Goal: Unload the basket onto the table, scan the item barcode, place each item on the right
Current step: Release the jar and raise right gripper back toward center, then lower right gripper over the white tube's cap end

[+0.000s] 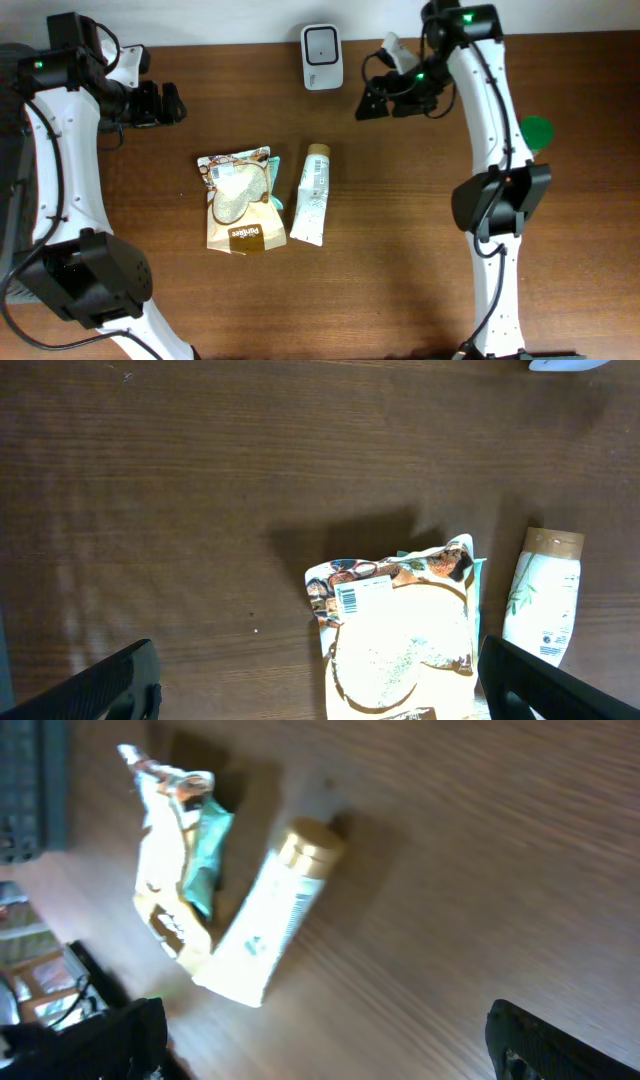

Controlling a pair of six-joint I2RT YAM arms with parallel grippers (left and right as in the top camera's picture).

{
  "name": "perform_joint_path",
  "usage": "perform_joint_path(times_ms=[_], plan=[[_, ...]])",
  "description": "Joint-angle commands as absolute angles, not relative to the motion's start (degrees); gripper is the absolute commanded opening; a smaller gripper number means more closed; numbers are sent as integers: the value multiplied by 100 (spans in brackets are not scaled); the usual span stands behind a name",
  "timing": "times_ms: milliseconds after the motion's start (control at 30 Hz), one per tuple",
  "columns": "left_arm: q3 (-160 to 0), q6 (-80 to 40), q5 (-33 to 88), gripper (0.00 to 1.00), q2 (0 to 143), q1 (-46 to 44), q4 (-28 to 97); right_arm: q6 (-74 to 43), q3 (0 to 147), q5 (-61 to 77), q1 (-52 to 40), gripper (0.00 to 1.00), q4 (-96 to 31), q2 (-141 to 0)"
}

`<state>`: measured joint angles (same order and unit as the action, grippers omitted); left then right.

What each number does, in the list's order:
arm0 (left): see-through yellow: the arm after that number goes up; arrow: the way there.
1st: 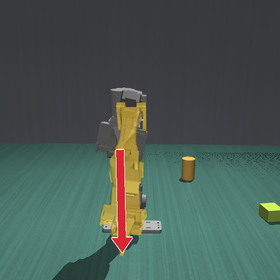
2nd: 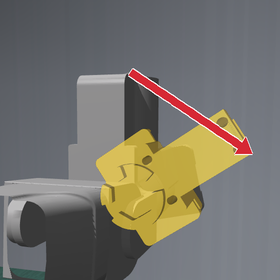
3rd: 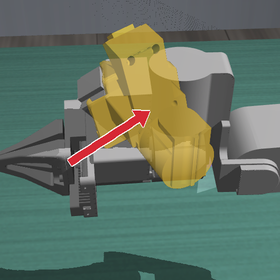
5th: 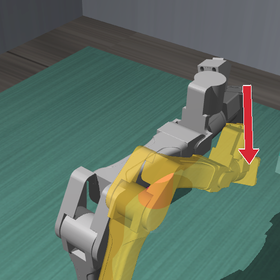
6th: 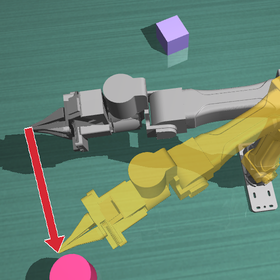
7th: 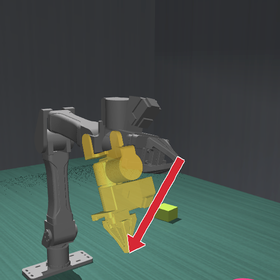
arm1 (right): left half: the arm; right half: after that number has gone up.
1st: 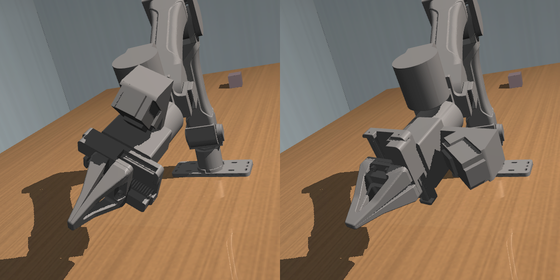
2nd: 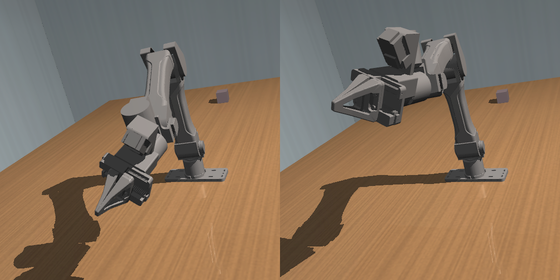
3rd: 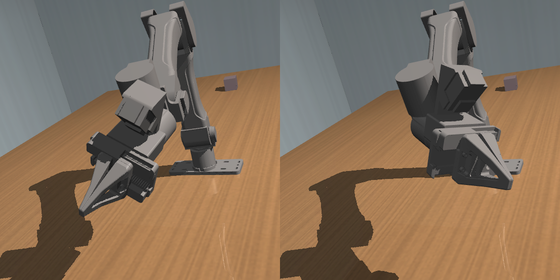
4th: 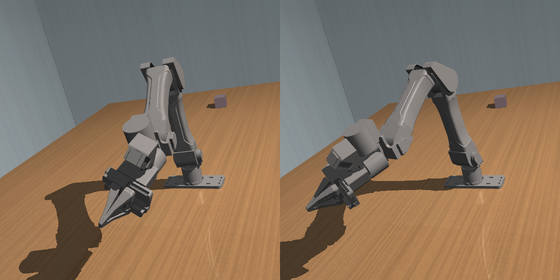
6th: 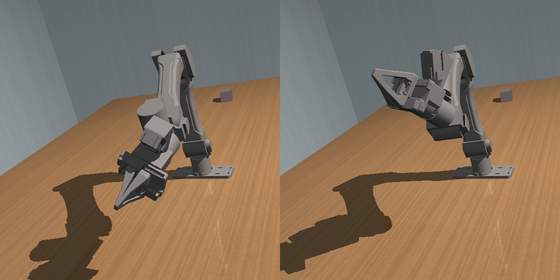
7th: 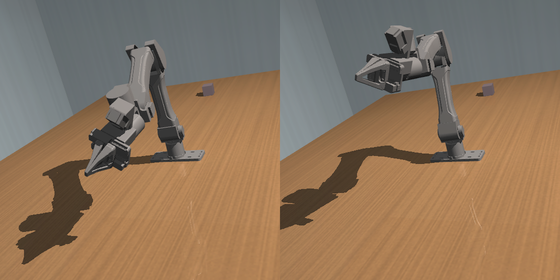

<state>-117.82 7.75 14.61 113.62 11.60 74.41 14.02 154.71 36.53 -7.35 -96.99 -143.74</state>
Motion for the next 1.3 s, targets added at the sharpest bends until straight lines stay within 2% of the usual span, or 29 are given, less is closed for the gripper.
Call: perform_joint_path(times_ms=[0, 433, 533, 800, 833, 933, 1133, 1267], plan=[[-11817, 869, 1505, 99, 11233, 1142, 7448, 1481, 15563, 4213, -784, 98, -9734, -14210], [-11817, 869, 1505, 99, 11233, 1142, 7448, 1332, 15563, 6187, -792, 98, -9734, -14210], [-11817, 869, 1505, 99, 11233, 1142, 7448, 676, 15563, 6237, -794, 98, -9734, -14210], [-11817, 869, 1505, 99, 11233, 1142, 7448, 652, 15563, 6239, -792, 100, -9727, -14210], [-11817, 869, 1505, 99, 11233, 1142, 7448, 650, 15563, 6237, -794, 92, -9712, -14210], [-11817, 869, 1505, 99, 11233, 1142, 7448, 309, 15563, 6145, -827, 83, -9666, -14210], [-11817, 869, 1505, 99, 11233, 1142, 7448, -1142, 15563, 4670, -1013, 78, -9233, -14210], [-11817, 869, 1505, 99, 11233, 1140, 7448, -1297, 15563, 4344, -1210, 66, -9045, -14210]])
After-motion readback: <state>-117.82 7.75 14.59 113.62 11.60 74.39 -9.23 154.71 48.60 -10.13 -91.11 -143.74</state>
